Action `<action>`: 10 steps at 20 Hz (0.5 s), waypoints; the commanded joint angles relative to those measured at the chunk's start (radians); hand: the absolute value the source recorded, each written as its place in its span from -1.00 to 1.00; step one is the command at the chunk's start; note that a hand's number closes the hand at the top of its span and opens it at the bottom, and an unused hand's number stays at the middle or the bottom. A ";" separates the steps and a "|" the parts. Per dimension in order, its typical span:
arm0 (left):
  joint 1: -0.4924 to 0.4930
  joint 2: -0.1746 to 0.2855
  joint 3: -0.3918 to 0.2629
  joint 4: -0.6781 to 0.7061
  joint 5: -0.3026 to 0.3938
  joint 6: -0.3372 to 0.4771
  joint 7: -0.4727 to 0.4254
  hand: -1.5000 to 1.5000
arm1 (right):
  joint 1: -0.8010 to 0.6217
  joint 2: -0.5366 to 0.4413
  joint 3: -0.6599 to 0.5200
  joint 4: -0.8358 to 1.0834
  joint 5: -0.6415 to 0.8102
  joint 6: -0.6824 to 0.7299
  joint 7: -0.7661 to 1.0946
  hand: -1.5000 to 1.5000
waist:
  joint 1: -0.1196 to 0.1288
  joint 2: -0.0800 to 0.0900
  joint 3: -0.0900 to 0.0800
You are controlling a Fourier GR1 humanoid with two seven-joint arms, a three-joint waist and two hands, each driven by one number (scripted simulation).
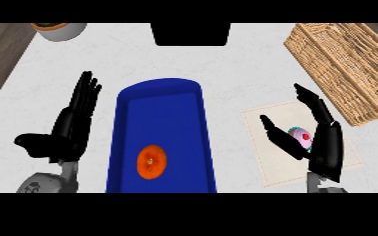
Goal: Pick the cupcake from the placemat and place it in the basket
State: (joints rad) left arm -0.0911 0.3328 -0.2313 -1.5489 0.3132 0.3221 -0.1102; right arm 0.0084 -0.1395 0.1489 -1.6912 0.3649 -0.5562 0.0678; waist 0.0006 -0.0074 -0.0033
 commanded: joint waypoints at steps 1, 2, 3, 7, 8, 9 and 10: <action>0.023 -0.011 -0.006 -0.040 -0.008 0.026 0.012 0.00 | 0.016 -0.001 -0.042 0.021 0.248 -0.166 0.210 -1.00 | -0.001 0.000 -0.005; 0.022 -0.014 -0.003 -0.024 -0.006 0.031 0.017 0.00 | 0.065 -0.030 -0.060 0.021 0.299 -0.164 0.247 -1.00 | -0.023 0.000 -0.008; 0.034 -0.001 0.000 -0.036 -0.009 0.026 0.013 0.00 | 0.068 -0.041 -0.080 0.004 0.347 -0.160 0.314 -1.00 | -0.020 -0.003 -0.010; 0.038 0.008 0.012 -0.040 -0.014 0.031 0.008 0.00 | 0.107 -0.118 -0.125 -0.025 0.498 -0.003 0.547 -1.00 | -0.026 0.000 -0.015; 0.040 0.000 0.006 -0.045 -0.013 0.039 0.017 0.00 | 0.133 -0.141 -0.120 -0.045 0.514 0.059 0.588 -1.00 | -0.035 -0.002 -0.016; 0.048 0.011 0.008 -0.064 -0.017 0.040 0.019 0.00 | 0.143 -0.172 -0.126 -0.056 0.534 0.126 0.638 -1.00 | -0.024 -0.004 -0.014; 0.050 -0.013 -0.011 -0.043 -0.024 0.042 0.007 0.00 | 0.140 -0.186 -0.110 -0.103 0.542 0.197 0.687 -1.00 | -0.034 -0.002 -0.015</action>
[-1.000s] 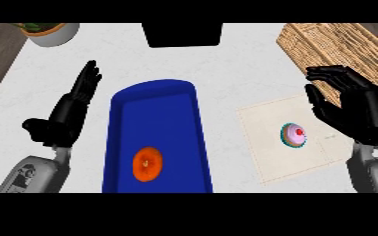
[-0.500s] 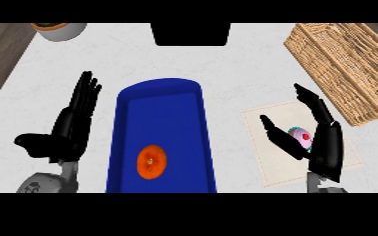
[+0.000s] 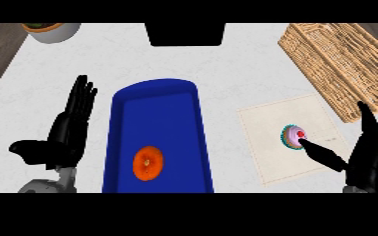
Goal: Pick the cupcake from the placemat and place it in the basket
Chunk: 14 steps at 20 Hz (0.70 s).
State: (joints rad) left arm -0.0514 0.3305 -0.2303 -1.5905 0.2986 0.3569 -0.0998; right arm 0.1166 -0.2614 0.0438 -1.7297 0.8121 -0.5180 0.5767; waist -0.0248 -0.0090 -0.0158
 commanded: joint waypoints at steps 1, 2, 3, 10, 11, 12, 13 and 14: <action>0.020 -0.001 -0.007 -0.015 0.004 -0.005 0.006 0.00 | 0.023 -0.082 0.005 -0.074 0.095 0.235 0.225 -1.00 | 0.011 0.000 -0.003; 0.010 0.010 0.012 -0.015 0.006 0.000 0.009 0.00 | 0.025 -0.079 0.030 -0.122 0.097 0.296 0.277 -1.00 | 0.010 -0.002 -0.002; 0.009 -0.014 -0.024 -0.009 -0.025 0.022 0.009 0.00 | 0.012 -0.085 0.048 -0.161 0.091 0.369 0.331 -1.00 | 0.007 0.000 0.001; 0.059 -0.002 -0.036 -0.065 -0.025 -0.001 0.000 0.00 | -0.180 -0.065 0.105 -0.450 -0.029 0.795 0.735 -1.00 | 0.042 0.000 0.009; 0.006 -0.031 -0.061 -0.066 -0.049 0.033 0.040 0.00 | -0.246 -0.061 0.085 -0.424 -0.057 0.839 0.768 -1.00 | 0.037 0.006 0.011; -0.017 -0.024 -0.025 -0.039 -0.032 0.032 0.050 0.00 | -0.264 -0.045 0.094 -0.453 -0.052 0.865 0.820 -1.00 | 0.031 0.006 0.011; -0.018 -0.021 -0.029 -0.048 -0.035 0.023 0.049 0.00 | -0.294 -0.047 0.074 -0.453 -0.063 0.889 0.846 -1.00 | 0.031 0.007 0.012; 0.014 -0.001 -0.021 -0.079 -0.008 -0.005 0.062 0.00 | -0.298 -0.024 0.098 -0.426 -0.035 0.882 0.870 -1.00 | 0.041 0.006 0.012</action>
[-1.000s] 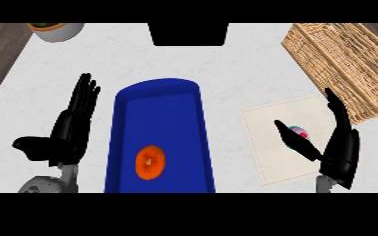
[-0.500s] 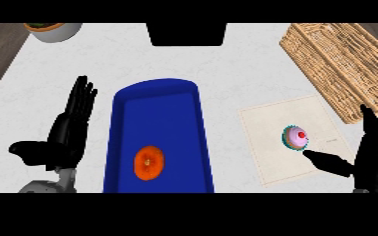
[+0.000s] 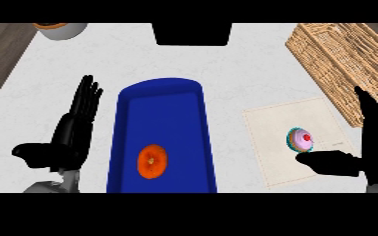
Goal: Pick the cupcake from the placemat and place it in the basket
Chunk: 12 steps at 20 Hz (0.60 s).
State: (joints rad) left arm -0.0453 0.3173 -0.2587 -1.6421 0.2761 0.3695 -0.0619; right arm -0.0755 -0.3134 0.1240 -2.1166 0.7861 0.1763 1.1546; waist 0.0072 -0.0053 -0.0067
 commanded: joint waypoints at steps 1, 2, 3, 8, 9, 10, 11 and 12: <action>0.022 -0.015 -0.004 0.003 -0.016 0.009 -0.022 0.00 | -0.079 0.009 0.027 -0.050 -0.002 0.216 0.286 -1.00 | 0.001 0.002 0.002; 0.012 0.024 0.029 -0.019 0.014 -0.023 0.004 0.00 | -0.062 -0.002 0.001 -0.023 -0.005 0.211 0.268 -1.00 | 0.000 0.002 0.003; 0.031 -0.012 -0.005 0.002 -0.011 -0.011 -0.037 0.00 | -0.078 0.002 -0.011 -0.038 -0.026 0.236 0.290 -1.00 | -0.003 0.003 0.002; -0.024 -0.007 0.020 0.014 -0.007 -0.008 0.004 0.00 | -0.111 0.025 -0.033 0.075 0.002 0.241 0.276 -1.00 | 0.000 0.008 0.004; 0.014 -0.017 0.018 0.017 -0.007 -0.018 -0.036 0.00 | -0.096 0.054 -0.016 0.019 0.009 0.243 0.304 -1.00 | -0.004 0.004 0.004; 0.014 -0.015 0.014 -0.005 -0.005 -0.011 -0.004 0.00 | -0.097 0.088 0.017 0.012 0.039 0.240 0.330 -1.00 | -0.001 0.003 0.004; 0.031 -0.002 0.007 -0.017 -0.013 -0.020 0.000 0.00 | -0.061 0.092 0.012 0.051 0.060 0.199 0.271 -1.00 | -0.001 0.004 0.005; -0.001 -0.043 -0.015 -0.022 -0.034 0.019 0.008 0.00 | -0.107 0.097 -0.007 0.079 0.059 0.217 0.275 -1.00 | -0.001 0.005 0.005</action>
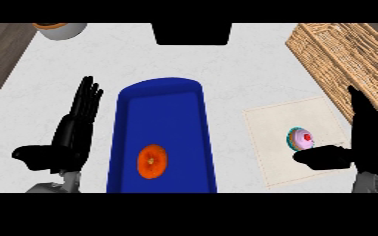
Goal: Pick the cupcake from the placemat and place it in the basket
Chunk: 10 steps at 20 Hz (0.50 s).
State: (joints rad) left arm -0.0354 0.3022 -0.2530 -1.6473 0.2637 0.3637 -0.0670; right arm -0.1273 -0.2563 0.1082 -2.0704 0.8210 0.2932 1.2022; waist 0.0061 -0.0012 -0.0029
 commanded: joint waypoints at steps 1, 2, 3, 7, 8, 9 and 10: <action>0.005 -0.005 0.019 0.013 0.000 -0.007 -0.009 0.00 | -0.026 0.054 0.016 0.000 0.034 0.098 0.218 -1.00 | -0.004 0.000 0.001; -0.018 0.014 0.029 0.010 0.005 -0.023 0.020 0.00 | -0.036 0.065 0.003 0.045 0.035 0.085 0.186 -1.00 | -0.003 0.001 0.002; -0.022 -0.027 0.000 0.042 -0.017 0.000 0.009 0.00 | -0.044 0.056 -0.017 0.065 0.033 0.095 0.157 -1.00 | -0.005 0.002 0.002; 0.018 -0.033 0.004 -0.007 -0.023 -0.006 0.008 0.00 | -0.037 0.091 -0.054 0.039 0.049 0.118 0.119 -1.00 | -0.004 0.000 0.002; 0.017 0.007 0.030 -0.058 -0.010 -0.019 0.056 0.00 | 0.008 0.119 -0.013 0.134 0.116 0.010 0.036 -1.00 | 0.001 0.001 0.003; 0.031 -0.041 -0.008 -0.026 -0.048 0.008 0.025 0.00 | 0.025 0.122 -0.014 0.069 0.110 0.057 0.055 -1.00 | -0.005 0.000 0.003; 0.035 -0.008 0.012 -0.076 -0.036 -0.014 0.057 0.00 | 0.043 0.154 0.017 0.051 0.138 0.044 0.058 -1.00 | -0.004 0.000 0.003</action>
State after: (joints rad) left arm -0.0205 0.2888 -0.2390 -1.6719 0.2434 0.3531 -0.0424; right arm -0.0959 -0.1525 0.0947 -2.0087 0.9162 0.3152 1.1229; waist 0.0028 -0.0008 -0.0006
